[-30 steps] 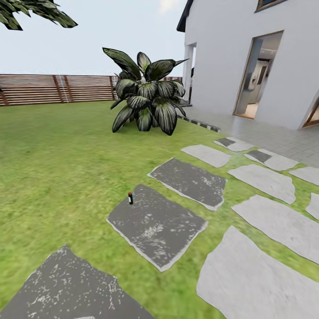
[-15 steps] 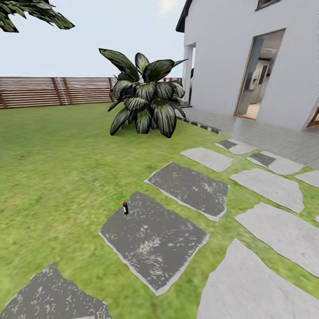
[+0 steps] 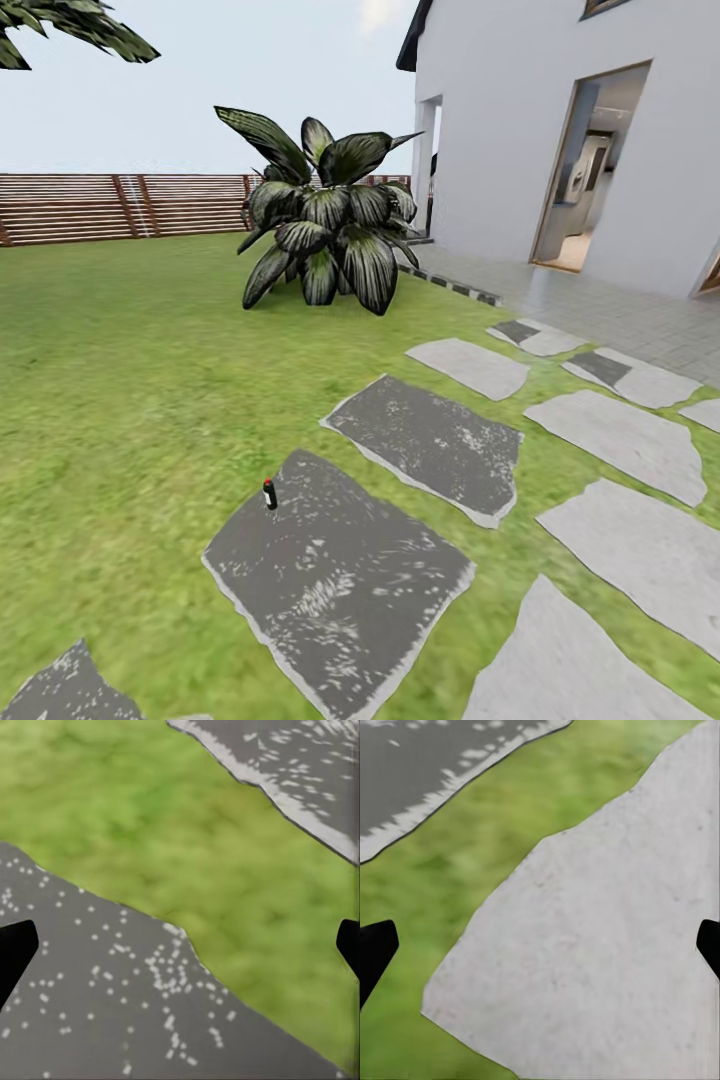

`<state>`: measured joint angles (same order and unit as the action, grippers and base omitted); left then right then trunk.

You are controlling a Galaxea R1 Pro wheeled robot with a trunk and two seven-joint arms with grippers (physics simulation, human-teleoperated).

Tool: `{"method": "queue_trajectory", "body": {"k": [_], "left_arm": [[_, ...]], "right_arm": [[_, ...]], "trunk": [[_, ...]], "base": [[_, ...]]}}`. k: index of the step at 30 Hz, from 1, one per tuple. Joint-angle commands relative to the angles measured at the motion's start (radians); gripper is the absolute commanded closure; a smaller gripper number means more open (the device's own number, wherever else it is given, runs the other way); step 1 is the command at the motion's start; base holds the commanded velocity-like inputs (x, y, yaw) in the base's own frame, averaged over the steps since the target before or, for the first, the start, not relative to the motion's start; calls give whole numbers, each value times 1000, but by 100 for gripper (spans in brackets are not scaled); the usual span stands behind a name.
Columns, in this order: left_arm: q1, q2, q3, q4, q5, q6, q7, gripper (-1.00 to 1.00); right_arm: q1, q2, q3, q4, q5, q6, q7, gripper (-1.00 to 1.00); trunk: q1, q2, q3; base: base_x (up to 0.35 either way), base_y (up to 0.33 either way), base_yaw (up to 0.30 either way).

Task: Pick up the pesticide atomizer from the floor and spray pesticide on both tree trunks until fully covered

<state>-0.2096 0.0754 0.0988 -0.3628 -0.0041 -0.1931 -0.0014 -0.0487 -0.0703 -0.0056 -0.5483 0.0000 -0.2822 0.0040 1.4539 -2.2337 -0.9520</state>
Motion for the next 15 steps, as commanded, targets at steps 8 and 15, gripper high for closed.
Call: {"method": "queue_trajectory", "body": {"k": [8, 15], "left_arm": [[-1, -1, 2, 1, 0, -3, 0, -100], [-1, 0, 2, 1, 1, -3, 0, -100]], "right_arm": [[0, 0, -1, 1, 0, -3, 0, -100], [0, 0, -1, 1, 0, -3, -1, -100]], "trunk": [[0, 0, -1], [0, 0, -1]], "base": [[323, 11, 0], [208, 246, 68]]}}
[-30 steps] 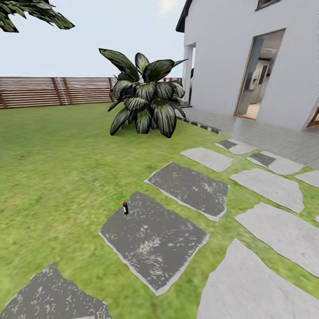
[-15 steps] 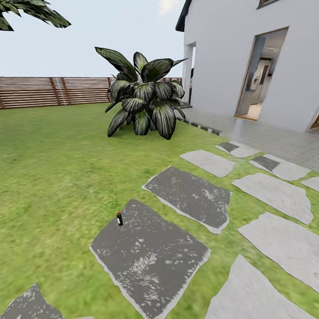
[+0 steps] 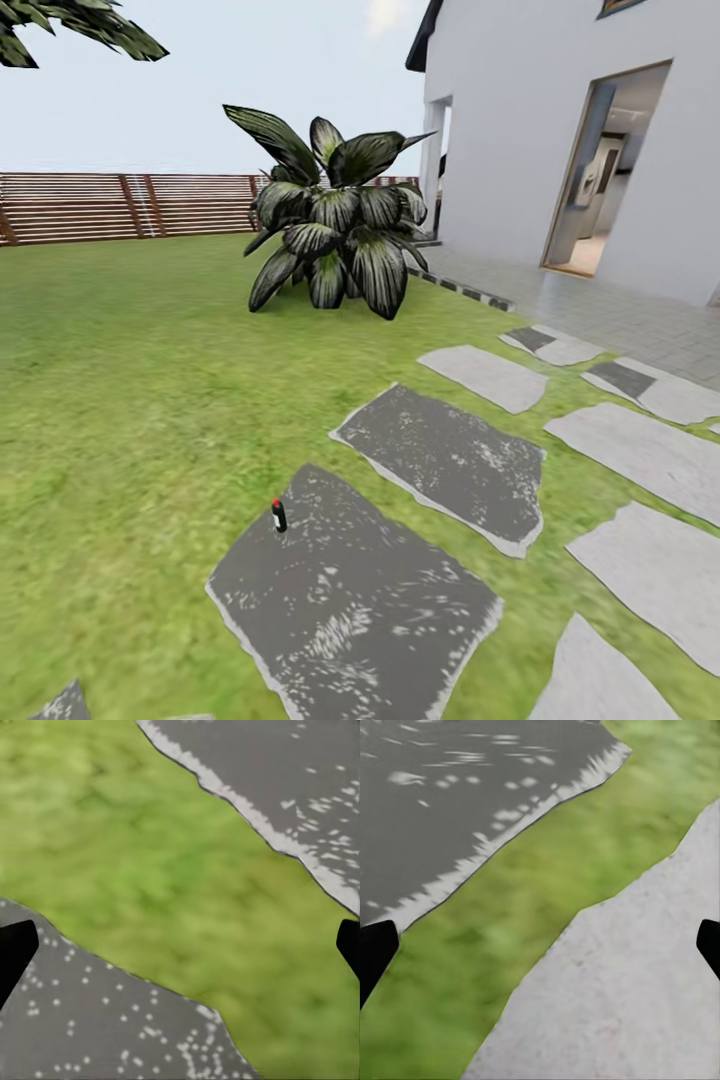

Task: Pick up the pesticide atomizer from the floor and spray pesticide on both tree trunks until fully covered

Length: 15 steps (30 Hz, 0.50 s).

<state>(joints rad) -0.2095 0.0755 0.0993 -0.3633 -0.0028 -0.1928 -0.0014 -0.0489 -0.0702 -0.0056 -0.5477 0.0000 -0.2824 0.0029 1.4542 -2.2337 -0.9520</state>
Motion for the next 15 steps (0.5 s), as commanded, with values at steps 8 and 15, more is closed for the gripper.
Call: {"method": "queue_trajectory", "body": {"k": [8, 15], "left_arm": [[-1, 0, 2, 1, 1, -4, 0, -100], [-1, 0, 3, 0, 1, -4, 0, -100]], "right_arm": [[0, 0, -1, 0, 0, -3, 0, -100], [0, 0, -1, -1, 0, -3, 0, -100]], "trunk": [[0, 0, -1], [0, 0, -1]], "base": [[160, 280, 11], [137, 292, 0]]}}
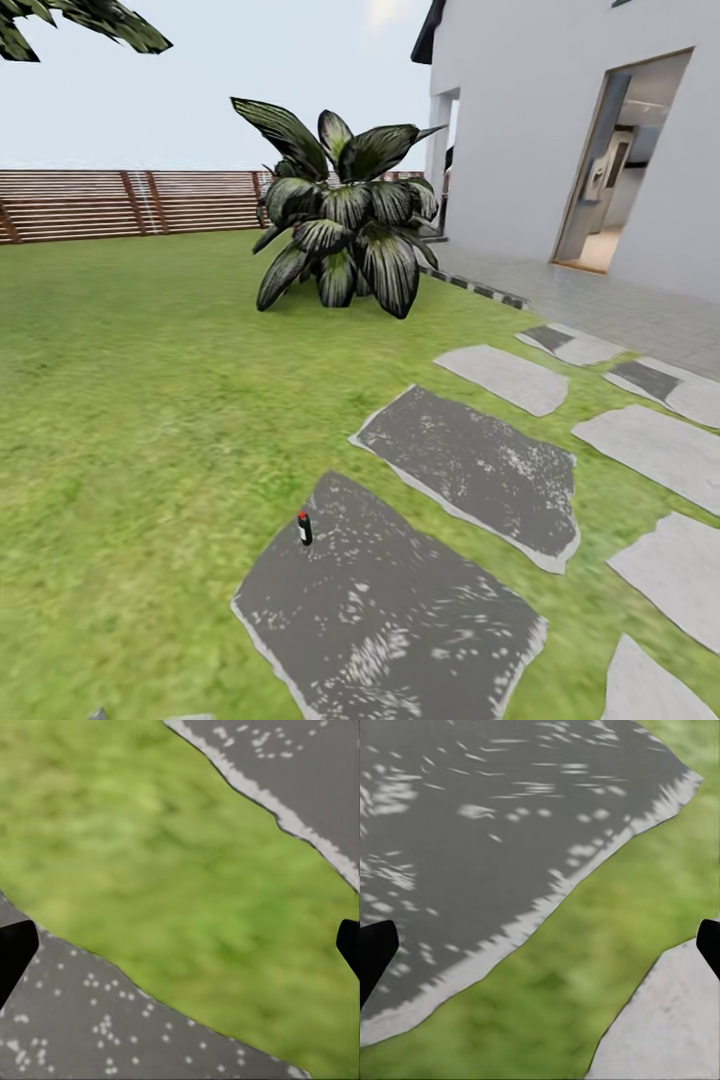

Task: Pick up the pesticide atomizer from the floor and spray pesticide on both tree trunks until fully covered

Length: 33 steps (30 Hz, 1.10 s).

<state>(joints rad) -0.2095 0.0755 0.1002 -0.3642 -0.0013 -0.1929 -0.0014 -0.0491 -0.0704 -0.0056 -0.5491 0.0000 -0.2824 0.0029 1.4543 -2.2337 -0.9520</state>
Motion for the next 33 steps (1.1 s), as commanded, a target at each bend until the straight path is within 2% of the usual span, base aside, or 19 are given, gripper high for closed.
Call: {"method": "queue_trajectory", "body": {"k": [1, 24, 33], "left_arm": [[-1, 0, 2, 1, 0, -3, 0, -100], [-1, 0, 2, 2, 3, -3, 0, -100], [-1, 0, 2, 2, 3, -3, -1, -100]], "right_arm": [[0, 0, -1, 1, 0, -3, 0, -100], [0, 0, -2, 1, 0, -3, 0, -100], [0, 0, -2, 1, 0, -3, 0, -100]], "trunk": [[0, 0, -1], [0, 0, -1], [0, 0, -1]], "base": [[137, 292, 0], [154, 299, -2], [140, 313, -226]]}}
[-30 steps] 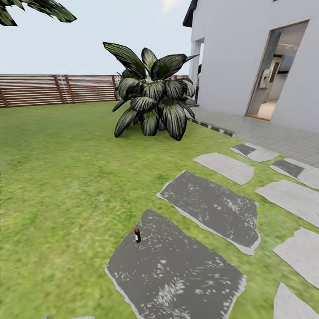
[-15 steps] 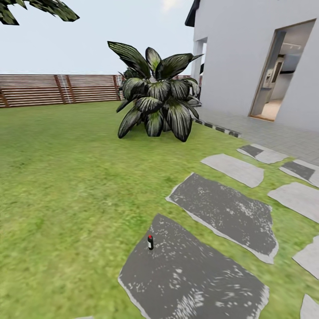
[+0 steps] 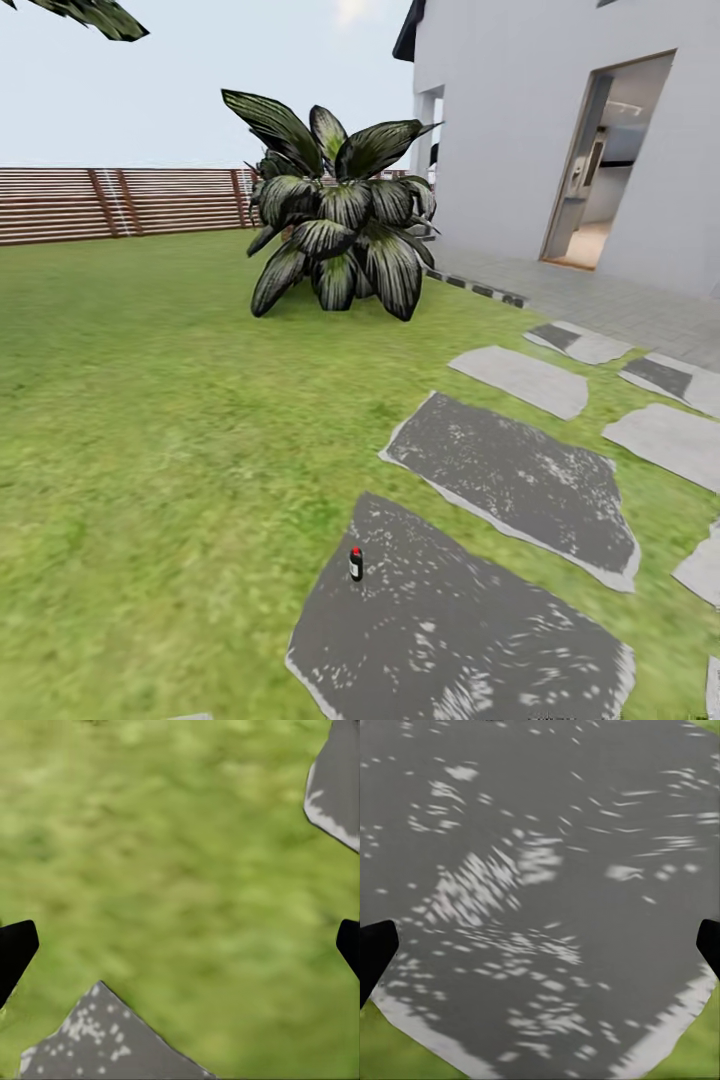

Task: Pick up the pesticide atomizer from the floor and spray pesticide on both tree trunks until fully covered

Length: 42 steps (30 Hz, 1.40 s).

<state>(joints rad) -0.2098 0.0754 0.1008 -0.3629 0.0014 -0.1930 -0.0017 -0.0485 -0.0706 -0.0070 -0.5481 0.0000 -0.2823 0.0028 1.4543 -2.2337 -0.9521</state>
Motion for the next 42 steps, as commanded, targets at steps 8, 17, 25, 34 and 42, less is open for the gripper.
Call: {"method": "queue_trajectory", "body": {"k": [8, 17, 25, 34, 42], "left_arm": [[0, 0, 2, 1, 1, -3, 0, -100], [0, 0, 1, 1, 0, -3, 0, -100], [0, 0, 2, 1, 0, -3, -1, -100], [0, 0, 1, 1, 0, -3, -1, -100], [0, 0, 1, 1, 0, -3, -1, -100]], "right_arm": [[-1, 0, -1, 0, 0, -3, 0, -100], [-1, 0, -1, 0, 0, -3, 0, -100], [-1, 0, -1, 0, 0, -3, 0, -100], [-1, 0, -1, 0, 0, -3, 0, -100], [-1, 0, -1, 0, 0, -3, 0, -100]], "trunk": [[0, 0, -1], [0, 0, -1], [0, 0, -1], [0, 0, -1], [0, 0, -1]], "base": [[119, 313, -294], [99, 313, -294], [94, 313, -294], [82, 313, -294], [10, 313, -294]]}}
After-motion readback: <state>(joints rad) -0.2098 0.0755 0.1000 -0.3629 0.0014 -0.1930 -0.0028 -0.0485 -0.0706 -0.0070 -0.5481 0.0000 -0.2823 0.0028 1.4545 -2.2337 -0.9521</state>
